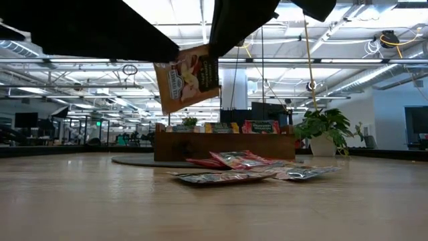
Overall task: Pick & Place Tea
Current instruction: Put the brown tea bag into the left section of the wooden organizer
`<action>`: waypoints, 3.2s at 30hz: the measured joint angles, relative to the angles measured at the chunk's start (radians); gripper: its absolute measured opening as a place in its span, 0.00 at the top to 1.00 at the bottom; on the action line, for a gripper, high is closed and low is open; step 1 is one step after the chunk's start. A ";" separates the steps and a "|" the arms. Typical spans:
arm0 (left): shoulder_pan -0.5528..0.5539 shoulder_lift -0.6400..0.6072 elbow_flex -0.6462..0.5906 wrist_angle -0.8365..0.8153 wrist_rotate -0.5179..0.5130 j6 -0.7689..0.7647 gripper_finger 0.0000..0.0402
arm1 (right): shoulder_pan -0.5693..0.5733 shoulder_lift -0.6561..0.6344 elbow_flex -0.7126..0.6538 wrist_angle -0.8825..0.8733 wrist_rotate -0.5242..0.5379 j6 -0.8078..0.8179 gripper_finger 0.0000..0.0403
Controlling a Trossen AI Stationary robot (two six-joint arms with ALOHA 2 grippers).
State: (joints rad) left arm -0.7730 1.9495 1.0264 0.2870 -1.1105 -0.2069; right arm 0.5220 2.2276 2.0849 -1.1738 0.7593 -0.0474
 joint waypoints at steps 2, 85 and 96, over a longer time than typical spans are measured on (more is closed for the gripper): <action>0.010 0.000 0.000 -0.014 0.004 -0.006 0.20 | 0.000 0.000 0.000 0.001 0.000 -0.002 1.00; 0.074 -0.002 -0.001 1.004 0.198 1.093 0.95 | -0.141 -0.662 -1.542 2.605 -0.744 -0.073 0.64; 0.157 -0.002 -0.001 1.008 0.306 1.058 0.95 | -0.202 -0.661 -1.467 2.509 -0.894 0.009 0.65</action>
State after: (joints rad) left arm -0.6161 1.9472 1.0256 1.2945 -0.8043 0.8510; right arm 0.3199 1.5661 0.6180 1.3357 -0.1347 -0.0380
